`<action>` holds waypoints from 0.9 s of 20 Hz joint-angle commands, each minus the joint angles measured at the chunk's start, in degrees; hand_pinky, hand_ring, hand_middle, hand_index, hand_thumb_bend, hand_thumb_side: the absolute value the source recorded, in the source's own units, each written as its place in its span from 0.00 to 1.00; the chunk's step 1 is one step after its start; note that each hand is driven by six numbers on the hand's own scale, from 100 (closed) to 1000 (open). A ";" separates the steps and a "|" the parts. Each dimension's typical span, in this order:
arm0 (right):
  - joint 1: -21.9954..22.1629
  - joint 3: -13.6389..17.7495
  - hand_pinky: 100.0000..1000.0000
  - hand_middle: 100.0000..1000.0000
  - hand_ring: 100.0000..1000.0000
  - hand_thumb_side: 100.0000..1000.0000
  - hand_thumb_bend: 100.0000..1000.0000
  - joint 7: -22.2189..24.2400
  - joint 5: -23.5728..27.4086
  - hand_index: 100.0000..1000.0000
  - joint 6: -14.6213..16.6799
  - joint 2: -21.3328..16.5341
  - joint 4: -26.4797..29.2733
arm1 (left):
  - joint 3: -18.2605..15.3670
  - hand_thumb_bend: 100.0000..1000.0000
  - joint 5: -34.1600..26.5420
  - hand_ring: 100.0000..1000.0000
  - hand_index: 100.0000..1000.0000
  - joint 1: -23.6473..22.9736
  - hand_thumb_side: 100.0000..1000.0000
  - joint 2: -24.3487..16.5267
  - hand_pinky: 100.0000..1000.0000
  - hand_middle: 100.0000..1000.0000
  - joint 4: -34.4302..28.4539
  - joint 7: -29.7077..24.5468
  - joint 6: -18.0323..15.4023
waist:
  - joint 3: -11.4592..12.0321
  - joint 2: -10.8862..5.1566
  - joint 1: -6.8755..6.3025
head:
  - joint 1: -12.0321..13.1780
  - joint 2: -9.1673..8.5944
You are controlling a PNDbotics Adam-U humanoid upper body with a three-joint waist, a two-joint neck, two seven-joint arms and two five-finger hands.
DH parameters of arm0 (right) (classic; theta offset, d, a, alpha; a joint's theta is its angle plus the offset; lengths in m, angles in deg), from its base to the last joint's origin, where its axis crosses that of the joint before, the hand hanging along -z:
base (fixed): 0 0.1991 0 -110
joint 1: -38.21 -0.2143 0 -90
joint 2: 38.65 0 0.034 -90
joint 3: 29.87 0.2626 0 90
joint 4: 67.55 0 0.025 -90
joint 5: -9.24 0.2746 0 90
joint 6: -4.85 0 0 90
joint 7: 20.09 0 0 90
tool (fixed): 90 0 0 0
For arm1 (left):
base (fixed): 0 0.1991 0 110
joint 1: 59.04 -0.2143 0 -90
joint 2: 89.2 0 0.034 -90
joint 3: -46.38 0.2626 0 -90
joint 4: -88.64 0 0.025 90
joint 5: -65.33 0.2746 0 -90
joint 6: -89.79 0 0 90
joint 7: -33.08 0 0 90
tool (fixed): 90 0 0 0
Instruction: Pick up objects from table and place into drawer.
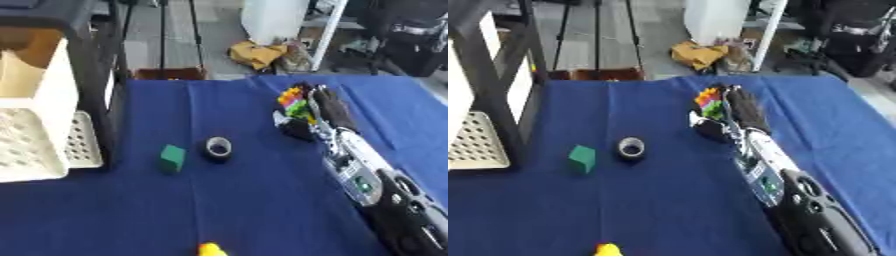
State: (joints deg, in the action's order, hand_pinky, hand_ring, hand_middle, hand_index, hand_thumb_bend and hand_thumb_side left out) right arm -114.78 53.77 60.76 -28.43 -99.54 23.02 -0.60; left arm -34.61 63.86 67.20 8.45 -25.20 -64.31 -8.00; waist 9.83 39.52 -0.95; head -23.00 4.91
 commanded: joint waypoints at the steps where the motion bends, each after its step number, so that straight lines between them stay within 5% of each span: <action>1: -0.83 0.10 0.55 0.34 0.77 0.42 0.00 -0.55 1.14 0.80 0.38 -2.04 1.70 | -0.03 0.00 -0.41 0.70 0.81 0.11 1.00 -1.00 0.45 0.72 -0.75 0.01 0.21 | -0.09 -2.59 0.19 | -0.03 -0.04; 9: -1.35 -1.08 0.53 0.33 0.76 0.39 0.00 -0.43 2.87 0.78 1.88 -2.40 4.84 | -0.10 0.00 -1.02 0.70 0.82 -0.21 1.00 -1.53 0.45 0.72 -0.75 0.15 0.67 | -0.59 -3.94 1.05 | 0.50 1.49; 18: -2.18 -2.31 0.51 0.31 0.74 0.38 0.00 1.55 9.86 0.75 2.46 -2.53 10.58 | -0.47 0.01 -3.20 0.70 0.81 -0.52 1.00 -2.87 0.45 0.71 -0.75 0.67 1.41 | -0.52 -7.38 2.88 | 0.45 4.24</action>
State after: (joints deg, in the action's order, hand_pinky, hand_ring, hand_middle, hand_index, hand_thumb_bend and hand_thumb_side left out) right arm -115.75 51.20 62.08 -19.70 -97.14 22.63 8.25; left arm -34.64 61.19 66.36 6.97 -25.20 -63.74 -6.80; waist 9.34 34.33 1.99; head -22.37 8.86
